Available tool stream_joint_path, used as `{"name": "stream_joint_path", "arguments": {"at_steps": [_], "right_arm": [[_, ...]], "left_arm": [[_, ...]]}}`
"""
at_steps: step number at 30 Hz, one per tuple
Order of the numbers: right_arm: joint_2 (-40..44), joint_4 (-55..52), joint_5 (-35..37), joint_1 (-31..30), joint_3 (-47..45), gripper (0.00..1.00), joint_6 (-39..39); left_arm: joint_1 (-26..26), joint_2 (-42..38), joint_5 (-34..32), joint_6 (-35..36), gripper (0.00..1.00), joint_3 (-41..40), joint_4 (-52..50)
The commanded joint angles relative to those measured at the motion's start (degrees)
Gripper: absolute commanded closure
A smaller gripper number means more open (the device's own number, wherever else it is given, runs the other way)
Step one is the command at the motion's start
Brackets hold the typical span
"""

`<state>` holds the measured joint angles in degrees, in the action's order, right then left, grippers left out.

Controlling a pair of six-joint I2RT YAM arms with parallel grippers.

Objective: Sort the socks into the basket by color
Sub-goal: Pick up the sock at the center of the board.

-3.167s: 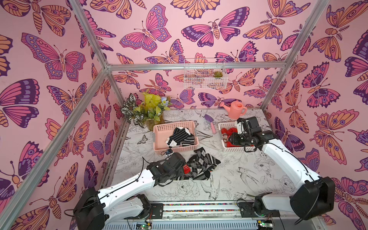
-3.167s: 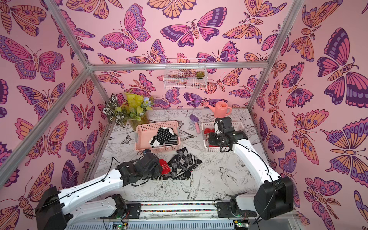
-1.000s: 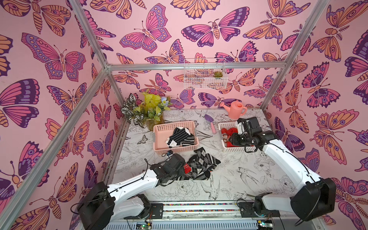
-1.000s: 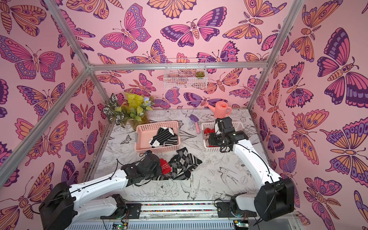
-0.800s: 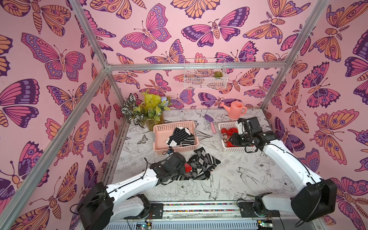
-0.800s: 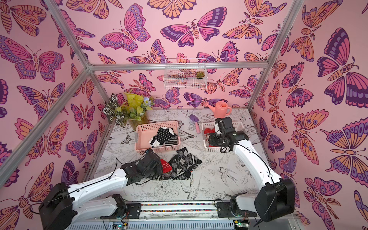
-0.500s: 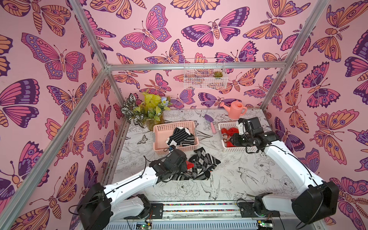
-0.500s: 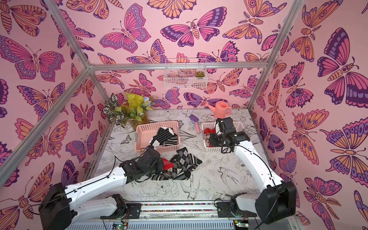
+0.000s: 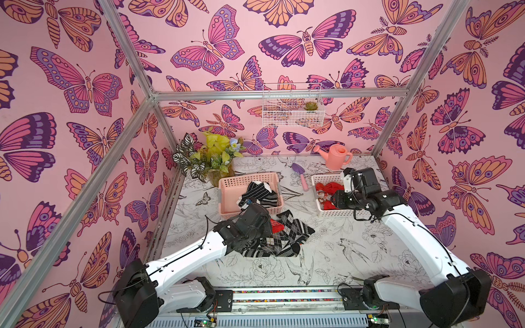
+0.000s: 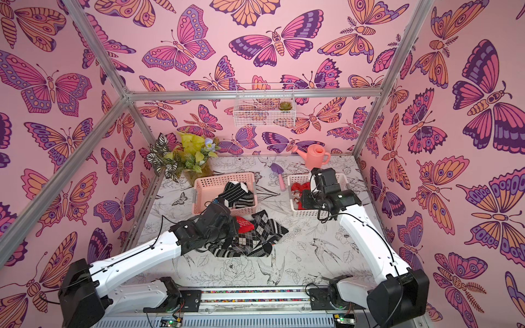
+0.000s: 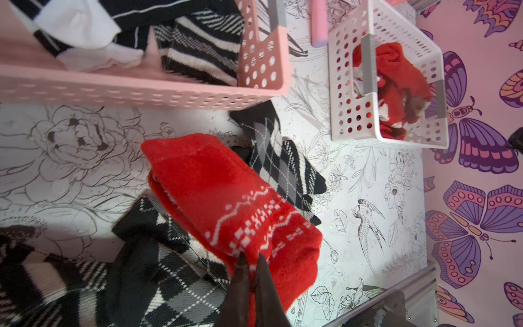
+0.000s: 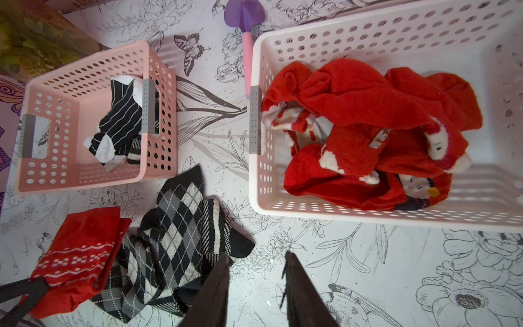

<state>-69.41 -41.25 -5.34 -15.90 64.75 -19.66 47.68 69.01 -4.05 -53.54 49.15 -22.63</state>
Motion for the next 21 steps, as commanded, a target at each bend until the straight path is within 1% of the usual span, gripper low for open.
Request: {"name": "stream_joint_path", "arguments": {"at_steps": [1, 3, 4, 12, 21], "right_arm": [[2.32, -1.33, 2.89, -0.36, -0.66, 0.64, -0.22], [3.24, -1.43, 3.94, -0.31, -1.23, 0.64, -0.43], [3.73, -1.63, 4.51, -0.27, -1.43, 0.64, -0.55], [6.77, -2.34, 8.40, -0.29, -3.62, 0.63, -2.09], [9.30, -3.18, 12.28, 0.47, -6.65, 0.62, -4.26]], "left_arm": [[0.31, 2.31, 1.56, 3.23, 0.93, 3.27, -0.91], [0.31, 3.32, 2.26, 4.25, 0.93, 5.23, -0.77], [0.35, 5.94, 2.70, 4.85, 0.93, 6.39, -0.57], [0.39, 14.19, 6.66, 8.36, 0.94, 15.40, 1.78], [0.31, 25.57, 10.89, 12.58, 0.94, 27.36, 3.80]]}}
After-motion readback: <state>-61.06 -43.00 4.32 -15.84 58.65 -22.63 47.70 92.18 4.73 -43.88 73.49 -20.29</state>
